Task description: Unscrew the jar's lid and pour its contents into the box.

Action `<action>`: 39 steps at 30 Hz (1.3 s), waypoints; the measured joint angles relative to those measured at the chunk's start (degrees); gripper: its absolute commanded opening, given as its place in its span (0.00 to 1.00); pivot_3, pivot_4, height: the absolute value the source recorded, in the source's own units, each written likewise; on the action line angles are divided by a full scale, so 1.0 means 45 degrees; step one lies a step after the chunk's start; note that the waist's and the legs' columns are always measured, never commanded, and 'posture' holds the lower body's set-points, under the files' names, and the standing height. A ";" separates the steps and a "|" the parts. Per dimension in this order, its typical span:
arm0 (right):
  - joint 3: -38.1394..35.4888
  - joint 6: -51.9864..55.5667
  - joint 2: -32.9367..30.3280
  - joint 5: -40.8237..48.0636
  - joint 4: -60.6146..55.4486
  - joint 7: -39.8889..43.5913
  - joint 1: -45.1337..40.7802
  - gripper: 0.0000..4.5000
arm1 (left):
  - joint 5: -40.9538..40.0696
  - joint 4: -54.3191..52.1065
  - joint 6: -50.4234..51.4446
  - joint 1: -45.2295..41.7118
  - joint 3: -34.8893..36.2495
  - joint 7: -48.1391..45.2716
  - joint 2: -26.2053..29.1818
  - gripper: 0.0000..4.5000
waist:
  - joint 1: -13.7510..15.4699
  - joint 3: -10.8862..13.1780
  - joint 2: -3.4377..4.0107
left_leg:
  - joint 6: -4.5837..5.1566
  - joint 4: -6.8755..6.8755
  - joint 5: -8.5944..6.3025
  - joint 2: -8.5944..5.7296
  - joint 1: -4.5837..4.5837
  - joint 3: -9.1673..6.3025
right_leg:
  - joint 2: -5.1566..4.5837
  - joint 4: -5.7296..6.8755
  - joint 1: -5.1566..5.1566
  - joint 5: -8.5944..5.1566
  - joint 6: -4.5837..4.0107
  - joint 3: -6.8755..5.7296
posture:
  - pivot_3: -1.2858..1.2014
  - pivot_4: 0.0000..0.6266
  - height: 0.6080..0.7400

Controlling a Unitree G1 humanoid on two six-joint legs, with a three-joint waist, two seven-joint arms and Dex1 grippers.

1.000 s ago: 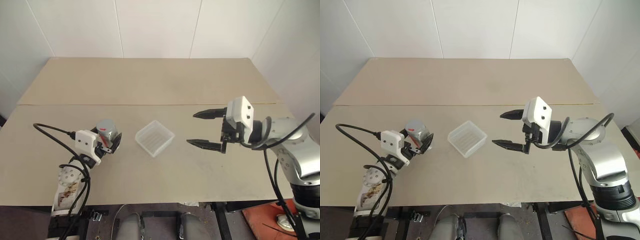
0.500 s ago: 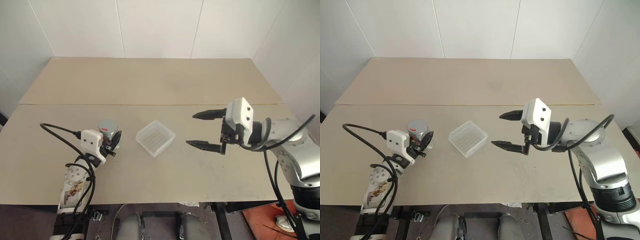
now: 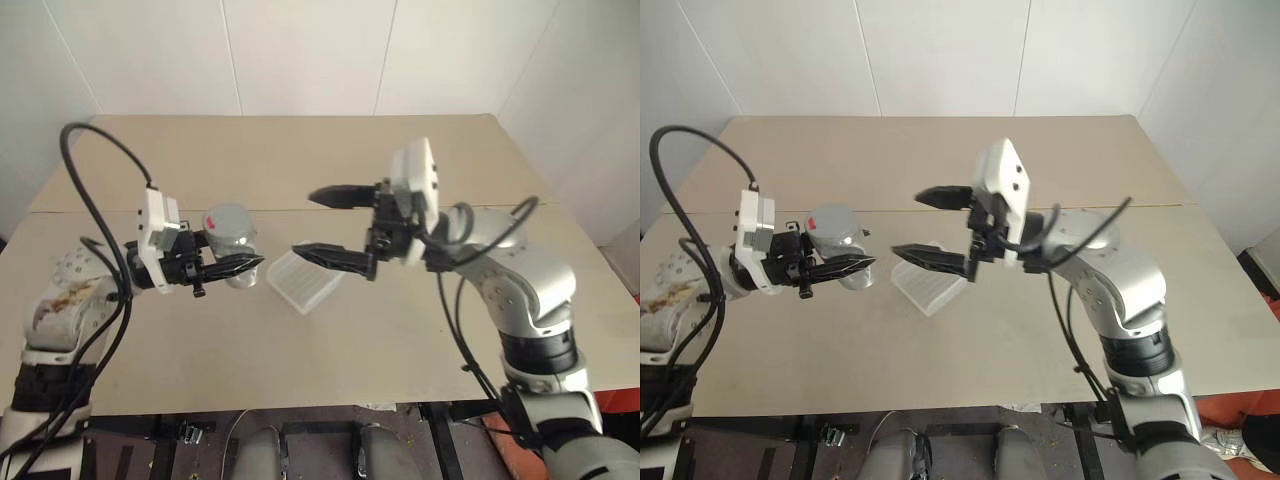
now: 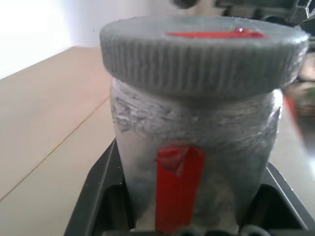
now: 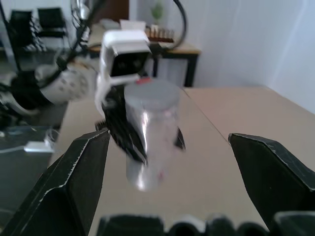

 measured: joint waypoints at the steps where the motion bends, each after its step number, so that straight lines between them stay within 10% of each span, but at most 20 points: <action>1: 0.0088 0.0145 0.0153 0.0031 0.0057 -0.0020 -0.0202 1.00 | 0.0024 0.0375 0.0029 -0.0431 -0.0239 -0.0273 -0.0161 0.44 | 0.0041 0.0000 0.0000 | 0.0001 0.0001 -0.0001 -0.0002 -0.0009 0.0001 | 0.0000 -0.0004 -0.0003 0.0000 0.0000 -0.0003 | 0.52 0.24 1.00; 18: 0.0969 0.1133 0.1599 -0.0652 0.1311 -0.1904 -0.1288 1.00 | 0.1254 0.2822 -0.1166 -0.2461 -0.1338 -0.1959 -0.1862 0.44 | -0.0094 0.0000 0.0000 | 0.0008 0.0002 -0.0003 -0.0002 -0.0070 -0.0005 | 0.0004 0.0009 -0.0034 0.0004 0.0008 -0.0006 | 0.52 0.24 1.00; 24: 0.1096 0.1133 0.1773 -0.0771 0.1627 -0.1710 -0.1363 0.64 | 0.1262 0.2829 -0.1276 -0.2482 -0.1308 -0.2006 -0.1946 0.44 | -0.0096 0.0000 0.0000 | 0.0008 0.0002 -0.0003 -0.0002 -0.0072 -0.0007 | 0.0005 0.0010 -0.0034 0.0004 0.0010 -0.0007 | 0.52 0.24 1.00; 30: 0.1079 0.1076 0.1801 -0.0730 0.2029 -0.1121 -0.1599 0.61 | 0.1281 0.2827 -0.1281 -0.2482 -0.1252 -0.2079 -0.1885 0.44 | -0.0097 0.0000 0.0000 | 0.0009 0.0002 -0.0003 -0.0001 -0.0071 -0.0008 | 0.0005 0.0009 -0.0033 0.0005 0.0010 -0.0007 | 0.52 0.24 1.00; 39: 0.1108 -0.2613 0.1477 -0.0157 0.6892 0.7989 -0.3801 0.61 | 0.0276 0.1044 -0.0216 -0.3063 -0.1669 -0.4378 -0.1662 0.44 | -0.0171 0.0003 0.0006 | 0.0021 0.0008 -0.0010 0.0007 -0.0070 -0.0012 | 0.0022 0.0008 -0.0030 0.0014 0.0027 0.0001 | 0.52 0.24 1.00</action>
